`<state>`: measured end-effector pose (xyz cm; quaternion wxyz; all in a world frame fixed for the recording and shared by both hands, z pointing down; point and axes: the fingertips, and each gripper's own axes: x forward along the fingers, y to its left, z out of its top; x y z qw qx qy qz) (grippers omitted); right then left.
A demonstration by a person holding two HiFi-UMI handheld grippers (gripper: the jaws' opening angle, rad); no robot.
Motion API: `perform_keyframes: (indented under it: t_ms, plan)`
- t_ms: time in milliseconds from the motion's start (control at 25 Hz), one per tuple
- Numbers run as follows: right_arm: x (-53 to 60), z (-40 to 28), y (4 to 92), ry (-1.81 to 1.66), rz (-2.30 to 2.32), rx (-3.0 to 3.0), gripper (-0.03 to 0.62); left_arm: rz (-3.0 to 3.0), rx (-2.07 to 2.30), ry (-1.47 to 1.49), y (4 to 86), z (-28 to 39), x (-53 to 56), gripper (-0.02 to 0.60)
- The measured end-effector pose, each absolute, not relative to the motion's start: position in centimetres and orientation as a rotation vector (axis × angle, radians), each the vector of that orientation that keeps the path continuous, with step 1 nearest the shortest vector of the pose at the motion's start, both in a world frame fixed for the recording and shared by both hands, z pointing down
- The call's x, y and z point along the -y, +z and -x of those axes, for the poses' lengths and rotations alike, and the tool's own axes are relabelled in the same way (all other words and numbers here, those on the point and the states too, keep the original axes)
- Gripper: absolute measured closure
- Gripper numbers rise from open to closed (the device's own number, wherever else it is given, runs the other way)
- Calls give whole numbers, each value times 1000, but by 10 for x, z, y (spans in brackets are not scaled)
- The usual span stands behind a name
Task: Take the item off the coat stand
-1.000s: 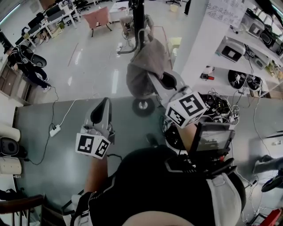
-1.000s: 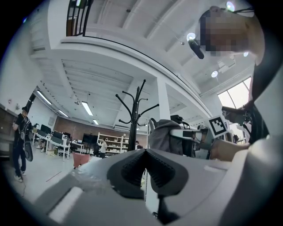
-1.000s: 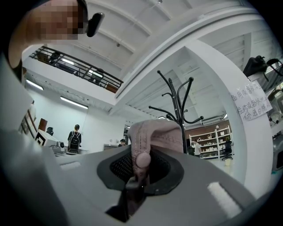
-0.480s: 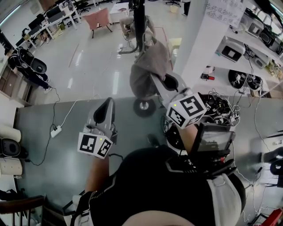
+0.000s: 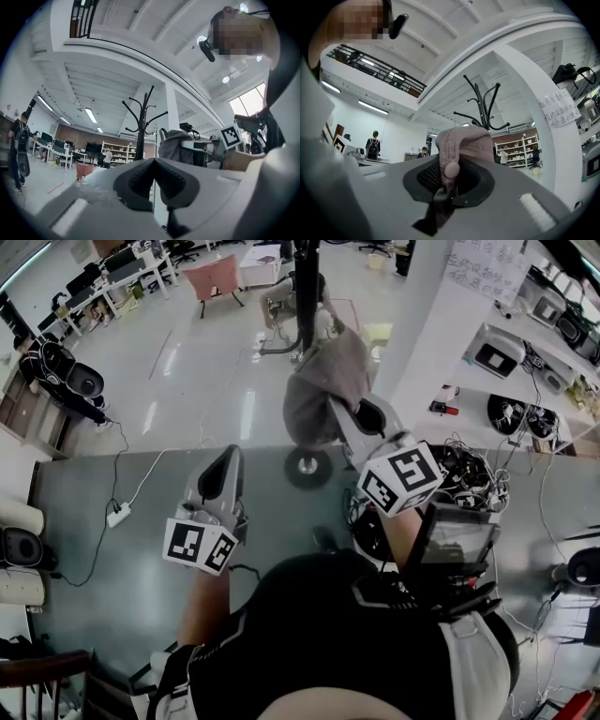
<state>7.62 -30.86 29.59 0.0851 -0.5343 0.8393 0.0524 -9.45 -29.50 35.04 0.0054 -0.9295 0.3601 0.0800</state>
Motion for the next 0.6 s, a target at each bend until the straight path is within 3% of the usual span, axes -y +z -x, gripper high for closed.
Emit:
perform_keyframes:
  t_ms: [600]
  plan:
    - [314, -78, 298, 157, 1612, -2512, 548, 2913, -1147, 261, 355, 97, 302, 561]
